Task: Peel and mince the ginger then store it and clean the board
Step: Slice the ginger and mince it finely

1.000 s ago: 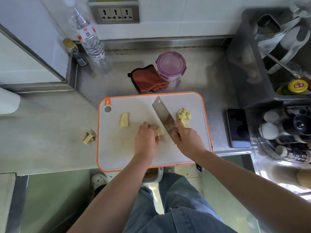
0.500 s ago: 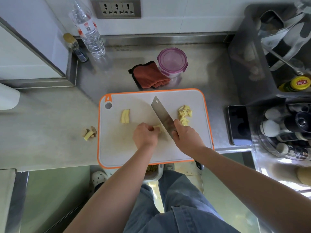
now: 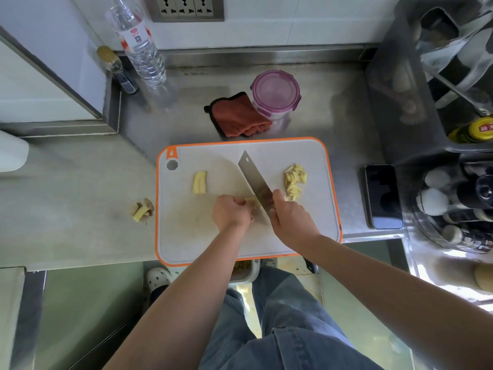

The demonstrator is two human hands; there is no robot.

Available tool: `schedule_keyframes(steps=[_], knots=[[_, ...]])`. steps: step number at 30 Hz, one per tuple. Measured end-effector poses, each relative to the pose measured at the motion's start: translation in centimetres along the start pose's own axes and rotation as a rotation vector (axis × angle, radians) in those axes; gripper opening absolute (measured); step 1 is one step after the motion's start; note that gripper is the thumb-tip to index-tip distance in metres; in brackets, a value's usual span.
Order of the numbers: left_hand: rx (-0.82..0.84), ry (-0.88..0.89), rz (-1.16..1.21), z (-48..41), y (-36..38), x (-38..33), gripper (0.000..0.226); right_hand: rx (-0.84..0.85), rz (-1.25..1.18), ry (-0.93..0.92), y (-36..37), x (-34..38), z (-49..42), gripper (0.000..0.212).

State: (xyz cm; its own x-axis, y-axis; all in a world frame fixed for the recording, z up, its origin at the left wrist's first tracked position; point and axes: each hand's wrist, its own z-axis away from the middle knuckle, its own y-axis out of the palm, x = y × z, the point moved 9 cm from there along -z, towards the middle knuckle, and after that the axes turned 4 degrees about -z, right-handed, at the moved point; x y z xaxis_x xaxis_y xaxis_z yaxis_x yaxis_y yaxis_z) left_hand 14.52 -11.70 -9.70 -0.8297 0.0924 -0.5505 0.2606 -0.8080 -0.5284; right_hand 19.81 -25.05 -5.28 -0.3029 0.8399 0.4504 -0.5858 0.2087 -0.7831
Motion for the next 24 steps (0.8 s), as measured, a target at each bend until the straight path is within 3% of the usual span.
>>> schedule_keyframes(steps=[6,12,18,24], knots=[[0.052,-0.051,0.058,-0.1,0.0,-0.1,0.016,-0.002,0.111,-0.032,0.5,0.8,-0.5,0.018],[0.064,-0.045,0.026,0.0,-0.2,-0.5,0.015,-0.023,0.1,-0.031,0.1,1.1,-1.2,0.015],[0.039,-0.027,-0.001,0.1,-0.4,-0.6,0.017,-0.149,-0.15,0.014,-1.5,0.6,-2.6,0.011],[0.038,-0.031,0.004,0.3,-0.4,-0.6,0.013,-0.082,-0.111,-0.094,-2.1,0.8,-1.4,0.012]])
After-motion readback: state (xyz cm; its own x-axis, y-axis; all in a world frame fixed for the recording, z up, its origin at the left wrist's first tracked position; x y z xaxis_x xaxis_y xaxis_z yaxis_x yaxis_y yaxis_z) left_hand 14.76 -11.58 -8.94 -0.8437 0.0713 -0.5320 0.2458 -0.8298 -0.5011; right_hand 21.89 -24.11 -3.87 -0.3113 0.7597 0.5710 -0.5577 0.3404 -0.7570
